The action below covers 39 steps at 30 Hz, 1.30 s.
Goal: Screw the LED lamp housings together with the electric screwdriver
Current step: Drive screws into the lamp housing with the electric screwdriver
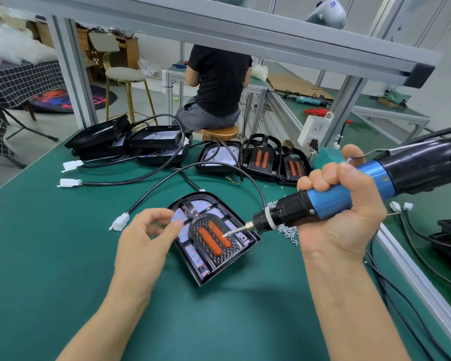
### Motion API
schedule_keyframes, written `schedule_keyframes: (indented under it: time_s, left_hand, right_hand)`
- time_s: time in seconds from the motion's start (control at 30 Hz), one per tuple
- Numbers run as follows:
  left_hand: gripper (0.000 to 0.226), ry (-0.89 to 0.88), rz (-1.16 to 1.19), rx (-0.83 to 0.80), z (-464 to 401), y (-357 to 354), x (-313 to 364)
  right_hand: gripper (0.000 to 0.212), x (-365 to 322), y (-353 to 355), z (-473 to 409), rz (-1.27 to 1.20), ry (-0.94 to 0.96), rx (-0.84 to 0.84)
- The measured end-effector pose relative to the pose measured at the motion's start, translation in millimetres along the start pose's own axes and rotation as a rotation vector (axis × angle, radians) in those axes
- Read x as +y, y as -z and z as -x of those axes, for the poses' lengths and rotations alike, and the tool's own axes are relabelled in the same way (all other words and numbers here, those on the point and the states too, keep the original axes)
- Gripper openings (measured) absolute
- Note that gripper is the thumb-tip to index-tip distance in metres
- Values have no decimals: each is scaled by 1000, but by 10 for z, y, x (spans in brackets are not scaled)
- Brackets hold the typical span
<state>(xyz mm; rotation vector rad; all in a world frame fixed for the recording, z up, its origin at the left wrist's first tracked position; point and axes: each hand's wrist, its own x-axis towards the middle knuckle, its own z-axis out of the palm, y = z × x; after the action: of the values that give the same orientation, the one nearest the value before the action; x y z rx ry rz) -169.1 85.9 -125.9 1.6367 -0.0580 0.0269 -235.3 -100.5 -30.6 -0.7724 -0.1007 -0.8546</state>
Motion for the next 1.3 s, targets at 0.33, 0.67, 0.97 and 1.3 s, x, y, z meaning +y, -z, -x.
schedule_keyframes:
  time_s: [0.33,0.67,0.97,1.3]
  left_hand:
    - [65,103,-591,-153,67,-51,-87]
    - [54,123,-412,-163,145,-139,-71]
    - [45,150,-563,-167,140,-165,-79]
    - [4,-437,-694,-91,277,-247,-48]
  right_hand:
    - [25,382,37,192,143,-118,-84]
    - [29,489,37,200,240,-130,-227]
    - [25,514,30,221,261,-168,-330]
    - [25,504,58,223,239,-167,-287]
